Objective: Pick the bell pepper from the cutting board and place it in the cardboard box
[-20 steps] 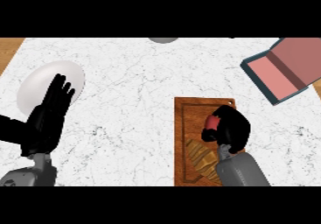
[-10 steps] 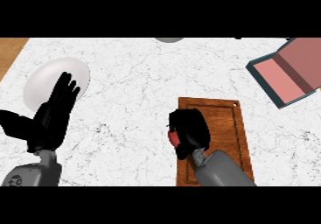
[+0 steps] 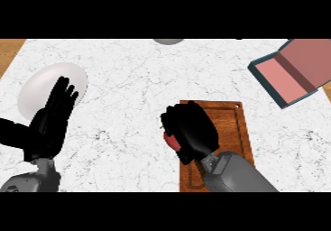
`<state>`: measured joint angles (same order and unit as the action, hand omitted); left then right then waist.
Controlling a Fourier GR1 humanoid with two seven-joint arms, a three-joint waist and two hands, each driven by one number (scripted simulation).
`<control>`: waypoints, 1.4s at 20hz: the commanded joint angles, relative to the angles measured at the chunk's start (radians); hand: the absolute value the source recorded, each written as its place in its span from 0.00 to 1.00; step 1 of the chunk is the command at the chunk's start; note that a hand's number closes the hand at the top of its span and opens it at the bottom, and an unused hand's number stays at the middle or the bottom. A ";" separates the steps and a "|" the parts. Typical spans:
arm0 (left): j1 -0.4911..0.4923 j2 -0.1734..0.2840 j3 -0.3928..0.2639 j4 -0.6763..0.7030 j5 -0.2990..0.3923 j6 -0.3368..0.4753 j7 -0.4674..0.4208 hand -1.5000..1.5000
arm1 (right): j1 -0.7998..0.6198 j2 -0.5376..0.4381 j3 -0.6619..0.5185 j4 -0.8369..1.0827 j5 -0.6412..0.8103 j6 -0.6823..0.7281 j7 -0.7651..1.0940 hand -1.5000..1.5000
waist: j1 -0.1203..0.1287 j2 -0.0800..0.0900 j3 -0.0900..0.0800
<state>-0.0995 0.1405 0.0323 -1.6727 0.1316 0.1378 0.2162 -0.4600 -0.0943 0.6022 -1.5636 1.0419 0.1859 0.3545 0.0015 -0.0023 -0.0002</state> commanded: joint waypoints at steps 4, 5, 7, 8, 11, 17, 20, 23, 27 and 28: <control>0.005 -0.005 0.024 0.036 0.012 -0.010 -0.038 0.50 | -0.005 0.051 -0.178 -0.220 -0.047 -0.028 0.109 1.00 | -0.014 0.000 0.000; -0.006 0.022 0.042 -0.007 0.034 -0.016 0.026 0.50 | -0.055 0.079 -0.196 -0.201 -0.017 -0.030 0.150 1.00 | -0.003 -0.001 0.000; 0.011 0.006 0.025 0.021 0.015 -0.022 -0.024 0.50 | -0.024 0.042 -0.251 -0.299 -0.028 -0.019 0.172 1.00 | -0.013 -0.001 0.000; 0.016 0.015 0.043 0.022 0.035 -0.032 -0.016 0.50 | -0.082 0.054 -0.299 -0.251 -0.012 -0.030 0.194 1.00 | -0.004 0.001 0.000; 0.032 0.035 0.054 -0.007 0.037 -0.041 0.000 0.50 | -0.124 0.004 -0.430 -0.252 -0.042 -0.018 0.191 1.00 | 0.000 0.001 0.000; -0.047 -0.015 0.008 0.029 -0.022 0.017 0.015 0.50 | -0.165 -0.072 -0.584 -0.147 -0.106 0.008 0.135 1.00 | -0.002 0.003 0.000; -0.010 0.012 0.049 0.033 0.014 -0.033 -0.026 0.50 | -0.224 -0.122 -0.664 -0.058 -0.134 0.018 0.109 1.00 | 0.003 0.003 0.000; 0.015 -0.003 0.031 0.011 0.013 -0.043 -0.027 0.50 | -0.246 -0.134 -0.697 0.084 -0.114 -0.083 0.042 1.00 | 0.008 0.004 0.000; -0.015 -0.049 -0.014 0.039 -0.035 0.005 -0.022 0.50 | -0.247 -0.268 -0.755 0.192 -0.065 -0.143 -0.058 1.00 | 0.004 0.007 0.000; -0.014 -0.028 0.009 0.045 -0.013 -0.025 -0.037 0.50 | -0.242 -0.233 -0.723 0.255 -0.024 -0.204 -0.068 1.00 | 0.009 0.007 0.000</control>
<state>-0.1055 0.1220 0.0447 -1.6464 0.1207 0.1188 0.1989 -0.6997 -0.2824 -0.1002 -1.4344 0.9693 0.0643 0.3539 0.0080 0.0029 0.0000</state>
